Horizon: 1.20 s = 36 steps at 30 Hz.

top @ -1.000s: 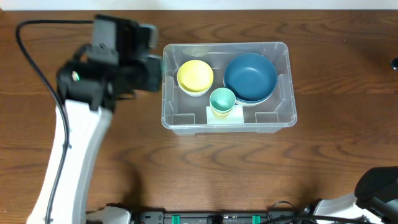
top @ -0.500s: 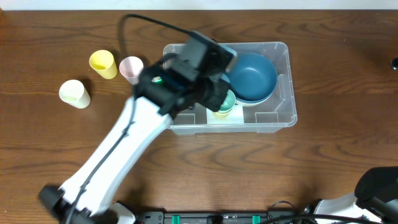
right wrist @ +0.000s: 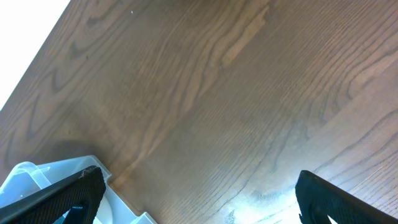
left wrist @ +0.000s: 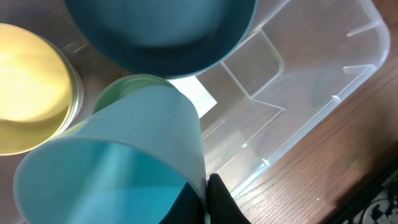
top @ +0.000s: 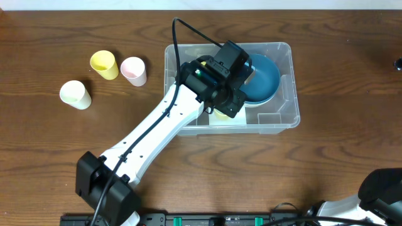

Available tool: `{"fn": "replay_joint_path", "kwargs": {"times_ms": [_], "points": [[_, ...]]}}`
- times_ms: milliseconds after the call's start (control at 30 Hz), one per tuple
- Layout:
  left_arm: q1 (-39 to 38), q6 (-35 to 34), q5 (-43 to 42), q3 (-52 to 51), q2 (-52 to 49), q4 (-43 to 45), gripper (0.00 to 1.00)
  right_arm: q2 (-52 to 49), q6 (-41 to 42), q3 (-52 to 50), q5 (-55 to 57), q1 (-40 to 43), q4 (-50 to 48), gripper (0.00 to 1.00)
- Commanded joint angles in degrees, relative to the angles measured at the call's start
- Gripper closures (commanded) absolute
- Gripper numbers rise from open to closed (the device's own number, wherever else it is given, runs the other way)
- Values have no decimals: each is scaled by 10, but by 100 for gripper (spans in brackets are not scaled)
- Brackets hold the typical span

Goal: Pack container
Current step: 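Carry the blue cup into the container and stack it on the green cup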

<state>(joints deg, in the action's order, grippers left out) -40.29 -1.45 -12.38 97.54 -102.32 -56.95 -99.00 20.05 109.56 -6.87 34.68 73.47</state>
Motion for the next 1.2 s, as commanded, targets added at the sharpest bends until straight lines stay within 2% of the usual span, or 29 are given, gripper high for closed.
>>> {"fn": "replay_joint_path", "kwargs": {"times_ms": [0,600,767,800,867,1033,1167], "points": [[-1,3,31,2,-6,-5,94,-3,-8,7,0,2,0,1],[-1,3,56,2,-6,-14,93,-3,-8,7,0,2,0,1],[-2,3,56,2,-6,-12,83,-3,-8,7,0,2,0,1],[-2,3,56,2,-6,-12,73,-3,-8,7,0,2,0,1],[-2,3,56,2,-6,-10,68,-3,-8,7,0,2,0,1],[4,3,59,4,-3,-1,62,-3,-8,7,0,2,0,1],[46,-8,59,38,19,-20,57,-3,-8,7,0,2,0,1]]}}
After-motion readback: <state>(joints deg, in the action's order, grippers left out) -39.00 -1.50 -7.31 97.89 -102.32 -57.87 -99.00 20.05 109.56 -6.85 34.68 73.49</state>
